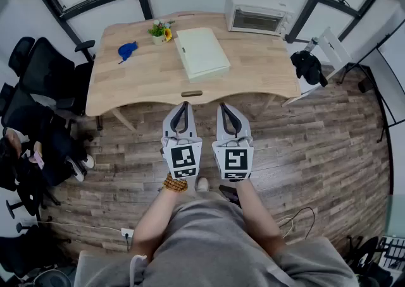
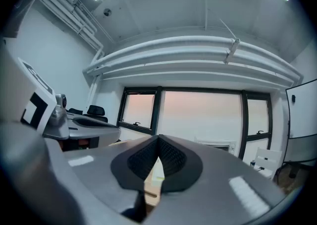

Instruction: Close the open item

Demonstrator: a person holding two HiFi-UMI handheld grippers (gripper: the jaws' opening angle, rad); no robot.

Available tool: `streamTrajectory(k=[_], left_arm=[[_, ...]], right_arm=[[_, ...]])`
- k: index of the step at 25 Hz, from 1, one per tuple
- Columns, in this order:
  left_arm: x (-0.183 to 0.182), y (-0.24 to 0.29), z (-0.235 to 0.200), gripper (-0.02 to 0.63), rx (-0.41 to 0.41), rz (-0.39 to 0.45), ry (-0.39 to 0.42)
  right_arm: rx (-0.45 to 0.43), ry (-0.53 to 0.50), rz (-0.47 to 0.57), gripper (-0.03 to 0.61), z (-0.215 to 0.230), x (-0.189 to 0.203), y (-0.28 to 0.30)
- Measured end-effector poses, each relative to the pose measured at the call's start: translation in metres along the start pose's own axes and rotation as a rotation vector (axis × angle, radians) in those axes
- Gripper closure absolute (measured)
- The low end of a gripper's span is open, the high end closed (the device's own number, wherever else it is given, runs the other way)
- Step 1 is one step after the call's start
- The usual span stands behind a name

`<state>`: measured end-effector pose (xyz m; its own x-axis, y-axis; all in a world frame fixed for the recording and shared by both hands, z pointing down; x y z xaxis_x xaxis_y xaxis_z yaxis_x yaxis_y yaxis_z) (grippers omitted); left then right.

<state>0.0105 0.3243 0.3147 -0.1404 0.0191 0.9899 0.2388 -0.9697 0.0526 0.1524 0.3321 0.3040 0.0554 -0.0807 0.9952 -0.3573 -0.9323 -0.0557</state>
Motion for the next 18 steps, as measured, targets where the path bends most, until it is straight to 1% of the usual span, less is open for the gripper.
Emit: streamTrajectory(k=[5,15,18], left_arm=[[0.008,0.016,-0.006,0.606,-0.004,-0.004,-0.001],[0.024,0.060,-0.021,0.606,-0.007,-0.007,-0.024],[0.030,0.074,-0.023,0.606,-0.004,-0.017,-0.027]], right_arm=[[0.002,0.038,-0.014,0.568,0.013,0.013,0.013],[-0.007,-0.021,-0.035,0.566,0.032,0.030,0.051],[-0.004,-0.037,-0.059,0.566,0.038,0.035,0.064]])
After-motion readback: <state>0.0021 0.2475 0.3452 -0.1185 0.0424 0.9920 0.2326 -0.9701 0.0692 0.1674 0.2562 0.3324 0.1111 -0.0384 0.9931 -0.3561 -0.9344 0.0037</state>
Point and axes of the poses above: the fingertips, and each gripper's own axes: y forward along the fingers, z to its right, x out of its underside, the point moved 8 cm from there along -y, backward along the fingers, and after that the axes turned 1 degree about z, right-handed, at the moved point
